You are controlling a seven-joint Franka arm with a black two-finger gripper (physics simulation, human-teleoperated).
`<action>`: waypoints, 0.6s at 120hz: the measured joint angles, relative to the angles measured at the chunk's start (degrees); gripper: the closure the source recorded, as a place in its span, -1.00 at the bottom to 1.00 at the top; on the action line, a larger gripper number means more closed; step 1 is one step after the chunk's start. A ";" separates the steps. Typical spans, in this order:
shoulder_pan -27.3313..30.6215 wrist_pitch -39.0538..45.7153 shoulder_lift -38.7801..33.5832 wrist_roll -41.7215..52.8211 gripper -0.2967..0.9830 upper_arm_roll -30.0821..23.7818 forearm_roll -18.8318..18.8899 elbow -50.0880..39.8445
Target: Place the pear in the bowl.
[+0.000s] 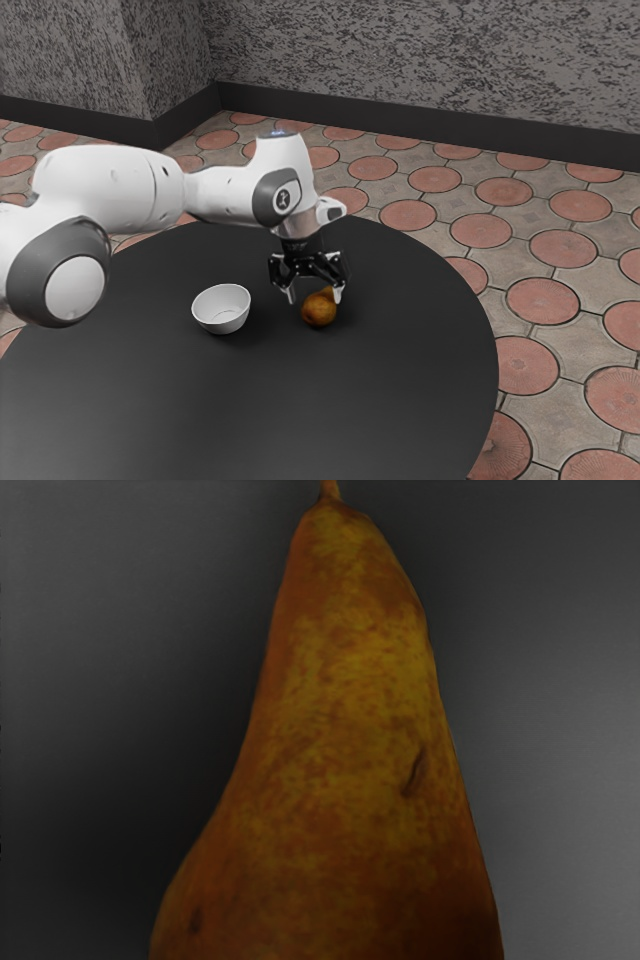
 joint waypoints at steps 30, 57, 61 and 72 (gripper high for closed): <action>-0.19 1.42 1.49 -0.93 -0.54 -0.07 0.21 -0.11; -0.29 2.67 2.00 -1.47 -0.54 -0.33 0.28 -0.35; -0.30 2.81 2.02 -1.53 -0.54 -0.42 0.28 -0.36; -0.30 3.09 2.03 -1.70 -0.51 -0.58 0.27 -0.37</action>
